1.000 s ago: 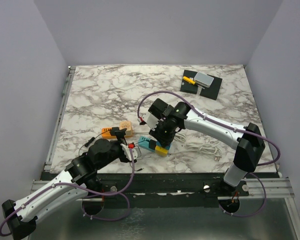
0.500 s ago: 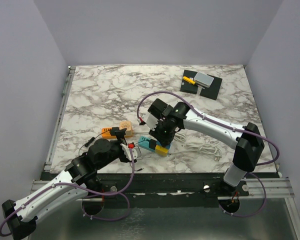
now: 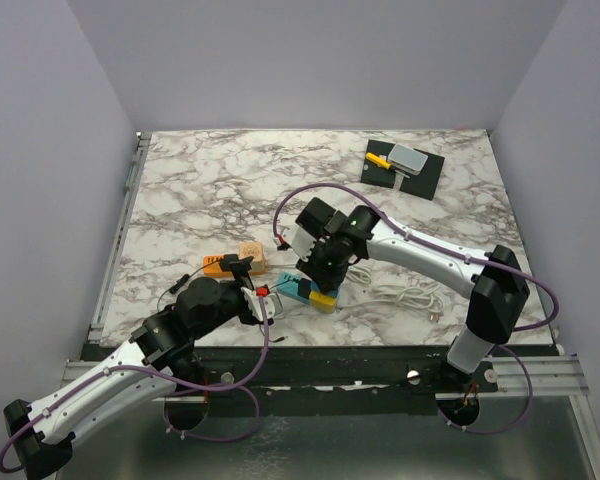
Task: Insert the plug
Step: Press the plug into the socket, then reset both arms
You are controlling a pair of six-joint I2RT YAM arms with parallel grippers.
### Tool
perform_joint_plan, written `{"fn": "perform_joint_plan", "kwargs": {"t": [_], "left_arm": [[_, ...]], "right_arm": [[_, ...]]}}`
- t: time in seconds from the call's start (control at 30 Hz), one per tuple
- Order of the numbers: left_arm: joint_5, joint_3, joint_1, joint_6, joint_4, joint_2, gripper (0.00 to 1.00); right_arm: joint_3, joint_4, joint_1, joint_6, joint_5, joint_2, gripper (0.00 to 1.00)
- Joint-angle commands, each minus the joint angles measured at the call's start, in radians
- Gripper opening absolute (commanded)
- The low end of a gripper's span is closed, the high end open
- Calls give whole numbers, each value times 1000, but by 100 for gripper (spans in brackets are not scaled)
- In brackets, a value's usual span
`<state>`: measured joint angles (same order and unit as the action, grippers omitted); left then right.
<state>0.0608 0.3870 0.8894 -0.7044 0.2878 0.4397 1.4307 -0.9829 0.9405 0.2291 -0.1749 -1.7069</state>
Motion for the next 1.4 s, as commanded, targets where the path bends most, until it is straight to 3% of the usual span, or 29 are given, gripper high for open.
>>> {"fn": "perform_joint_plan", "kwargs": {"t": [0.0,0.1,0.27,0.7,0.8,0.87,0.9,0.93,1.17,1.37], "left_arm": [[-5,32,-6,1,12,-1,99],[-1,34,-6,17,15,6,99],[-3,36,-7,18,25,6,99],[28,86,-7,46,30,48,99],[35,105,-7,53,34,65,99],[35,115,-6,45,38,70,99],[37,119,-6,41,41,72,99],[37,122,-6,35,43,72,99],[45,148,-6,27,53,82,99],[99,193,-6,86,44,141,99]], "right_arm": [[-96,-8,3,7,12,-67,1],[-110,-4,3,4,20,-61,3],[-106,5,2,-8,46,-19,20],[-98,36,3,-48,106,31,40],[-58,34,3,-52,119,33,50],[-35,30,3,-54,116,36,60],[-24,26,3,-54,111,36,86],[-14,22,3,-54,107,39,98],[26,0,3,-60,109,88,100],[103,-29,-2,-77,224,141,100]]}}
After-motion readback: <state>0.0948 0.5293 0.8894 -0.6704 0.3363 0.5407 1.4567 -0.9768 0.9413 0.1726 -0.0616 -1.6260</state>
